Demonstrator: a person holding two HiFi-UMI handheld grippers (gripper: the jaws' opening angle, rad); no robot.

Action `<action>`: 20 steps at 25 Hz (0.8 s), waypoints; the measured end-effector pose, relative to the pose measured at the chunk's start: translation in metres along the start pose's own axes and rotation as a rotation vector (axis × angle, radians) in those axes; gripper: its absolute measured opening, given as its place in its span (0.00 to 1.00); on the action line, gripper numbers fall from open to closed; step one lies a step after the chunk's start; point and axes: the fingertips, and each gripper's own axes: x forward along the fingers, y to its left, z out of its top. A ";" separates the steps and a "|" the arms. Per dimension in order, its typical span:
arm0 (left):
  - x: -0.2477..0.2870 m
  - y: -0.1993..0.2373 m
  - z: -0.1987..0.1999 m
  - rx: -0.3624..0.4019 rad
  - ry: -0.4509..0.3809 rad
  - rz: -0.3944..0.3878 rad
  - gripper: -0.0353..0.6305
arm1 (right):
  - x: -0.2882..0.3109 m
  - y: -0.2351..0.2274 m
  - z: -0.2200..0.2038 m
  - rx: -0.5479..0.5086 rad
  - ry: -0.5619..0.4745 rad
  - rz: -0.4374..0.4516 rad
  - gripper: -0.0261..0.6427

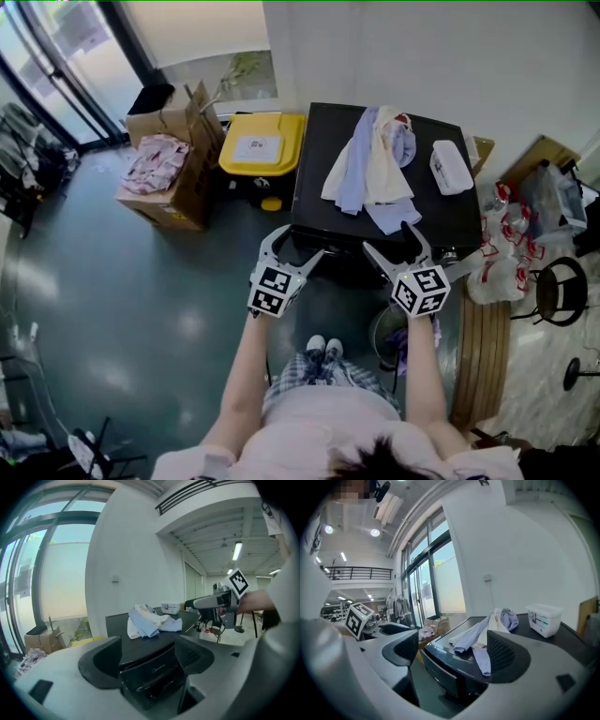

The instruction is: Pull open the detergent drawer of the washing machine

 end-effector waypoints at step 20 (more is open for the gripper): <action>0.058 -0.023 -0.085 0.492 0.596 -0.384 0.57 | 0.063 0.065 -0.109 -0.614 0.630 0.561 0.65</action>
